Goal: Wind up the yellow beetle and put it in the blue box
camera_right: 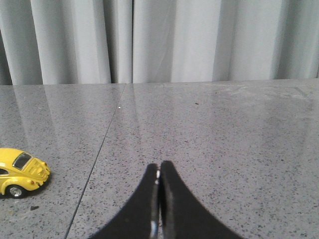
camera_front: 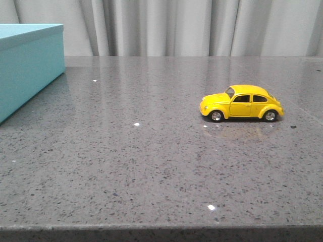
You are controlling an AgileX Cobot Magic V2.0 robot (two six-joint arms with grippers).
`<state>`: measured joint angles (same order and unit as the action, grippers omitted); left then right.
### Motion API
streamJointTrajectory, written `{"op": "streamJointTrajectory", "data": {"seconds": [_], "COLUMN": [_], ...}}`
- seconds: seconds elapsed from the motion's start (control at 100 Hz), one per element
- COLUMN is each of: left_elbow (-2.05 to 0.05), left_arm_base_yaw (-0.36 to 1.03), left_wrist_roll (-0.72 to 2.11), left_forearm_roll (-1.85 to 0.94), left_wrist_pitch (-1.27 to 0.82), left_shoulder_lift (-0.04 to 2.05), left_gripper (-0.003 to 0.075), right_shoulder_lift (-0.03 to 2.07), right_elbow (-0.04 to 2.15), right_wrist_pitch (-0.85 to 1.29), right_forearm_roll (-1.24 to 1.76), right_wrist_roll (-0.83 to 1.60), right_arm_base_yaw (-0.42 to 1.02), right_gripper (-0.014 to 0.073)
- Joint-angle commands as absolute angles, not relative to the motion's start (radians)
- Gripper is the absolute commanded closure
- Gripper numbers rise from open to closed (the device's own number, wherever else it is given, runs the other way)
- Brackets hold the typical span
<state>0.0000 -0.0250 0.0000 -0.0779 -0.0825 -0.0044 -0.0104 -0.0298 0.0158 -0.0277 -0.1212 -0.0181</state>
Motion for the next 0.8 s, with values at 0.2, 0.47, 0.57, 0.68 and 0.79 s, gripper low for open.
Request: {"op": "streamJointTrajectory", "data": {"seconds": [0.2, 0.47, 0.57, 0.68, 0.79], "left_elbow": [0.021, 0.021, 0.021, 0.021, 0.021], "left_arm_base_yaw": [-0.017, -0.017, -0.017, -0.017, -0.017], "left_wrist_roll": [-0.008, -0.008, -0.008, -0.008, -0.008], "left_forearm_roll": [-0.084, -0.084, -0.084, -0.084, -0.084], "left_wrist_pitch": [-0.008, -0.008, -0.008, -0.008, 0.0], "left_shoulder_lift": [-0.036, -0.036, -0.036, -0.036, -0.036], "left_gripper": [0.0739, 0.0739, 0.0739, 0.0739, 0.0739], "right_shoulder_lift": [-0.033, -0.033, -0.033, -0.033, -0.033], "right_elbow": [-0.013, -0.013, -0.012, -0.012, -0.012], "right_wrist_pitch": [-0.055, -0.055, -0.056, -0.065, -0.068], "right_forearm_roll": [-0.038, -0.038, -0.038, -0.038, -0.038], "right_wrist_roll": [-0.117, -0.117, -0.117, -0.117, -0.117], "right_arm_base_yaw": [-0.024, -0.024, -0.024, -0.024, -0.024], "right_gripper": [0.0661, 0.0661, 0.0661, 0.0661, 0.0661]}}
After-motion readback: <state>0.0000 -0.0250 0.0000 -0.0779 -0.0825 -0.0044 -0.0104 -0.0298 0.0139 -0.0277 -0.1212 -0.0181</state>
